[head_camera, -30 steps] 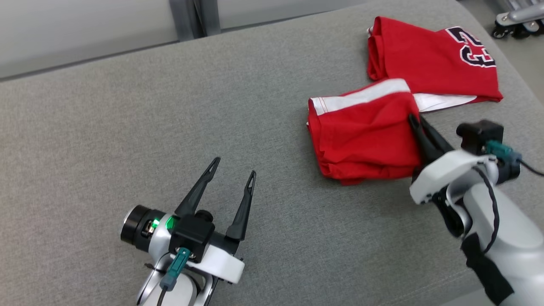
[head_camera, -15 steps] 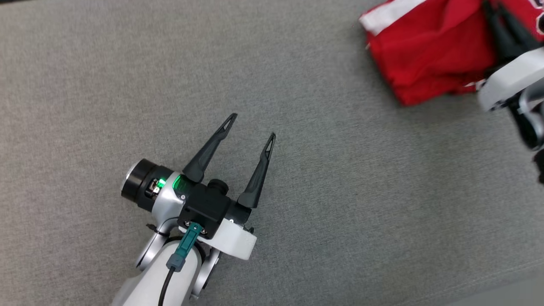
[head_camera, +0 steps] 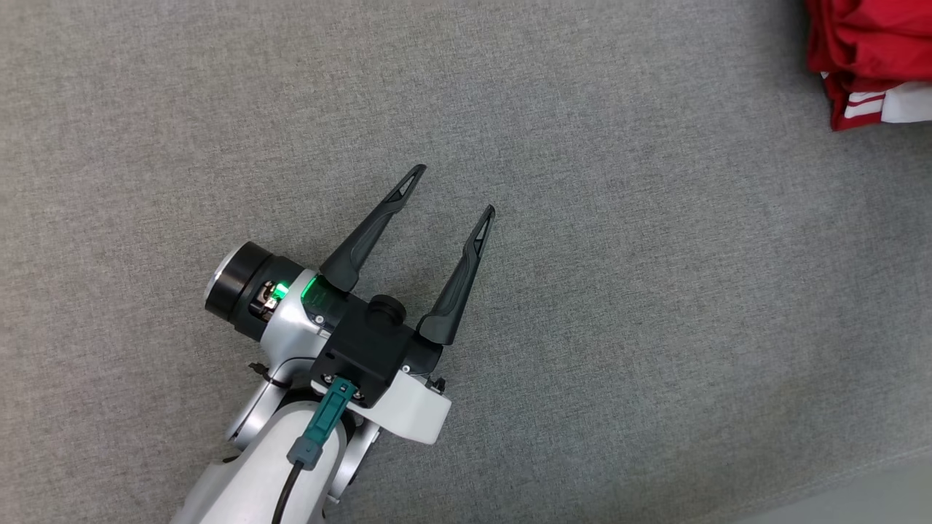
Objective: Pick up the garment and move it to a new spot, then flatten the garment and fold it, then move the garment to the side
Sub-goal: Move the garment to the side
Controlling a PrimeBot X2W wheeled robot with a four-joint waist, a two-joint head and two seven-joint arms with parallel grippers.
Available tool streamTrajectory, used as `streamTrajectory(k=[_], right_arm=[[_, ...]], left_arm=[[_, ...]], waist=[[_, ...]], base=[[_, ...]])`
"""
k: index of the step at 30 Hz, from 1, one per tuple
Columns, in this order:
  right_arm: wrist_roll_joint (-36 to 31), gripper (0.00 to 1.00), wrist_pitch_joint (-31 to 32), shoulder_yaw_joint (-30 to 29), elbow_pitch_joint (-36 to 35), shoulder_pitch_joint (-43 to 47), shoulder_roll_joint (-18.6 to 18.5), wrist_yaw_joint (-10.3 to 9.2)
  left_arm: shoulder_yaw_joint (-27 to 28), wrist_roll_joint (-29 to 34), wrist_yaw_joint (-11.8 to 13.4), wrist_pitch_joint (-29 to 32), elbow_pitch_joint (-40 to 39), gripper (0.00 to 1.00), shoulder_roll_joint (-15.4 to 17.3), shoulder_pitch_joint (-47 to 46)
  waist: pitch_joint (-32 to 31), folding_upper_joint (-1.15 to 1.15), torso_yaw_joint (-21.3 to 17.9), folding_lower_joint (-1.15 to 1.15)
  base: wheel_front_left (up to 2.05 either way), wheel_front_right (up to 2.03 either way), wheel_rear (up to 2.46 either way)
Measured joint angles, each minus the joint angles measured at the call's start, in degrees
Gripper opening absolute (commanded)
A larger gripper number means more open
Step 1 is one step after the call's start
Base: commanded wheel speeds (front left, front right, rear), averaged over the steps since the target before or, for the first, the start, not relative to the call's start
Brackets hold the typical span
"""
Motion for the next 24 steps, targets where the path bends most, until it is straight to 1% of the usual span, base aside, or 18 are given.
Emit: streamTrajectory(k=[5,11,12,16,18,19,20,21,24], right_arm=[[-5.78,0.0,0.01,-4.08,0.7,0.07,0.27,0.0],[-12.67,0.0,0.0,-7.82,2.03,0.2,-0.94,0.0],[-12.67,0.0,0.0,-7.82,2.03,0.2,-0.94,0.0],[-16.6,0.0,0.01,-11.89,2.67,0.21,-1.34,0.0],[-18.45,0.0,0.0,-13.8,2.65,0.22,-0.92,0.0],[-19.61,0.23,0.01,-15.0,2.65,0.24,-0.6,0.0],[-20.83,0.53,0.0,-15.95,2.57,0.32,-0.31,0.0],[-22.24,1.0,0.01,-17.13,2.4,0.48,-0.09,0.0],[-27.88,1.0,0.0,-21.29,-0.66,1.9,0.23,0.0]], left_arm=[[-0.25,0.08,-0.01,0.47,-0.33,1.0,0.57,-0.08],[-0.65,0.2,-0.21,0.54,-0.59,1.0,0.76,-0.96],[-0.65,0.2,-0.21,0.54,-0.59,1.0,0.76,-0.96],[-1.09,0.1,-0.4,0.45,-0.44,1.0,0.79,-1.03],[-1.09,-0.19,-0.35,0.36,-0.35,1.0,0.73,-1.03],[-1.11,-0.22,-0.27,0.36,-0.25,1.0,0.69,-1.03],[-1.13,-0.24,-0.27,0.34,-0.08,1.0,0.73,-1.03],[-1.18,-0.25,-0.26,0.19,0.11,1.0,0.74,-1.03],[-1.14,-0.43,0.03,0.1,0.34,1.0,0.71,-1.03]], waist=[[0.8,0.0,0.2,0.0],[1.22,0.0,1.5,0.0],[1.22,0.0,1.5,0.0],[1.27,0.0,2.45,0.0],[1.14,0.0,2.75,0.0],[1.04,0.0,2.85,0.0],[0.93,0.0,2.95,0.0],[0.76,0.0,3.04,0.0],[0.04,0.0,3.35,0.0]], base=[[0.0,0.0,0.0],[0.0,0.0,0.0],[0.0,0.0,0.0],[0.0,0.0,0.0],[0.0,0.0,0.0],[0.0,0.0,0.0],[0.0,0.0,0.0],[0.0,0.0,0.0],[0.0,0.0,0.0]])
